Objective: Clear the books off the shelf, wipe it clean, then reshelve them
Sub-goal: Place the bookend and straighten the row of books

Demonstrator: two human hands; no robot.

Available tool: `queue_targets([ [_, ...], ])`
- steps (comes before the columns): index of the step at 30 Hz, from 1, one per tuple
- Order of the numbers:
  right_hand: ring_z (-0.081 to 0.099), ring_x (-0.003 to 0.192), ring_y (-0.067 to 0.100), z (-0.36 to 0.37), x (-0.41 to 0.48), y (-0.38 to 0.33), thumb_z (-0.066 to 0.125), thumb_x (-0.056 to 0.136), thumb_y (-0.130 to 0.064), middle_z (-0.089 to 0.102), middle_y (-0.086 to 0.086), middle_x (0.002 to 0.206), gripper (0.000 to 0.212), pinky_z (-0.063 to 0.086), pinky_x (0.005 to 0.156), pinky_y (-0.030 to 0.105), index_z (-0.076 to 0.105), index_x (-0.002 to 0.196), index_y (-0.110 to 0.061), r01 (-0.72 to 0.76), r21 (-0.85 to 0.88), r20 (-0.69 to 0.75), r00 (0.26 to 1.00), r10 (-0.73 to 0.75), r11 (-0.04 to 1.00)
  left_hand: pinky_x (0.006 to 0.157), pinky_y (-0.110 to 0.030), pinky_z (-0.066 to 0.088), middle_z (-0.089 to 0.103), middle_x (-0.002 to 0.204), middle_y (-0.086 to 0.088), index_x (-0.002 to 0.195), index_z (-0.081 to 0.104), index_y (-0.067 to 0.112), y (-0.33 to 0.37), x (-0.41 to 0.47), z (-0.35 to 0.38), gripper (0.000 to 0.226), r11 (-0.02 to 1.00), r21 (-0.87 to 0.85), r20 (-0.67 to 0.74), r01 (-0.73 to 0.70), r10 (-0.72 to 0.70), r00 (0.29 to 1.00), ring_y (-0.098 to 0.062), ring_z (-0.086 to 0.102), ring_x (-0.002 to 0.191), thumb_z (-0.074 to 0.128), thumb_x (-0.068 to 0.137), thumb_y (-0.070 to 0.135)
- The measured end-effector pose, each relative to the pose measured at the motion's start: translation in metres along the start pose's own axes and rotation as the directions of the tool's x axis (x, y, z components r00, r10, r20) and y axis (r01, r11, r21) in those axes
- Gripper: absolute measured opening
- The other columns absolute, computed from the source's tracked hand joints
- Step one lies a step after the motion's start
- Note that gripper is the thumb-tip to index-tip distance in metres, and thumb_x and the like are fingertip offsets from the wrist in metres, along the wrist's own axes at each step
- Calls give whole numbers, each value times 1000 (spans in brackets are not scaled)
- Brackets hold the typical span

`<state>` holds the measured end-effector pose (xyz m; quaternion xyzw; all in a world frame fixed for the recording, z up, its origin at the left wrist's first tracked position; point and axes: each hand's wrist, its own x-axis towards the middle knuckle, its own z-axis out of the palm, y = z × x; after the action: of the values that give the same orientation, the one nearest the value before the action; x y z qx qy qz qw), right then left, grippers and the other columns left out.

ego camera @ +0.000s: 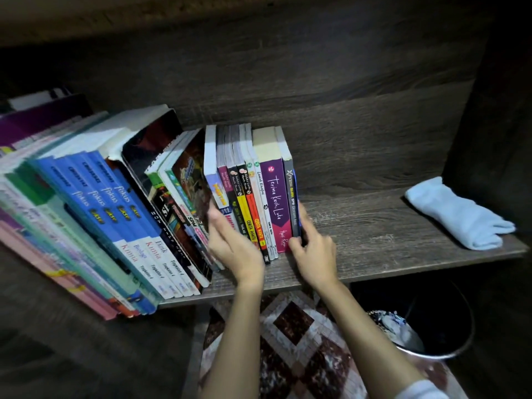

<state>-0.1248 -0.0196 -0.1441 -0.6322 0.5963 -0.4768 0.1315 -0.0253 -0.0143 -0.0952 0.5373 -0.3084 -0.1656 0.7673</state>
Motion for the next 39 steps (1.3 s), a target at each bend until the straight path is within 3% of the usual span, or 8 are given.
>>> queue_targets([
  [1, 59, 69, 40, -1, 0, -1, 47, 87, -19, 63, 24, 71, 67, 42, 73, 39, 20, 147, -32, -9, 3, 15, 1000, 9, 1000, 86, -49, 48, 66, 108, -20, 136, 49, 12, -4, -1, -4, 58, 987, 96, 80, -128, 121, 989, -26, 64, 98, 31, 96, 49],
  [3, 59, 71, 40, -2, 0, -2, 53, 88, -11, 64, 25, 74, 72, 41, 73, 40, 18, 147, -32, -19, 13, 35, 999, 19, 1000, 67, -45, 48, 64, 97, -28, 142, 39, 7, -13, 1, -9, 60, 916, 254, 235, -311, 254, 938, -36, 62, 81, 28, 97, 45],
  [5, 59, 70, 40, -2, 0, -2, 53, 87, -11, 64, 26, 74, 72, 43, 74, 40, 19, 147, -32, -18, 14, 35, 999, 17, 1000, 53, -32, 38, 63, 84, -26, 137, 42, 2, -15, 4, -11, 55, 880, 316, 235, -354, 289, 928, -36, 60, 67, 28, 98, 37],
  [9, 58, 66, 41, 1, 0, 0, 43, 80, -23, 58, 23, 63, 69, 43, 71, 41, 26, 147, -32, -29, 11, 2, 1000, 29, 1000, 57, -27, 28, 62, 82, -29, 118, 48, -10, -9, 10, -14, 42, 857, 378, 194, -349, 296, 935, -40, 59, 69, 32, 98, 23],
  [16, 59, 67, 40, 1, 1, -2, 55, 85, -10, 61, 26, 68, 73, 45, 73, 42, 21, 146, -32, -30, 12, 18, 999, 29, 999, 61, -13, 28, 63, 87, -27, 110, 49, -16, 3, 11, -15, 33, 865, 315, 119, -390, 372, 921, -30, 59, 71, 36, 96, 10],
  [24, 58, 68, 42, 4, -1, 2, 37, 75, -27, 62, 26, 69, 72, 42, 71, 41, 27, 146, -32, -15, 10, -15, 1000, 15, 1000, 63, -16, 32, 65, 91, -27, 114, 50, -17, 12, 16, -9, 37, 863, 266, 33, -429, 437, 899, -37, 62, 77, 35, 97, 13],
  [34, 58, 66, 41, 4, -2, 0, 36, 76, -27, 63, 23, 69, 71, 41, 68, 39, 27, 146, -32, 0, 3, -35, 999, 0, 1000, 61, -21, 34, 65, 87, -24, 107, 52, -15, -2, 23, -12, 42, 859, 257, 71, -442, 439, 896, -37, 63, 75, 33, 98, 21],
  [39, 59, 70, 42, 2, -1, -1, 47, 85, -18, 64, 26, 73, 67, 42, 74, 41, 25, 147, -33, -40, 9, -2, 999, 40, 999, 63, -31, 49, 67, 94, -26, 124, 48, -7, -12, 13, -13, 46, 875, 265, 135, -405, 383, 914, -38, 66, 79, 30, 96, 24],
])
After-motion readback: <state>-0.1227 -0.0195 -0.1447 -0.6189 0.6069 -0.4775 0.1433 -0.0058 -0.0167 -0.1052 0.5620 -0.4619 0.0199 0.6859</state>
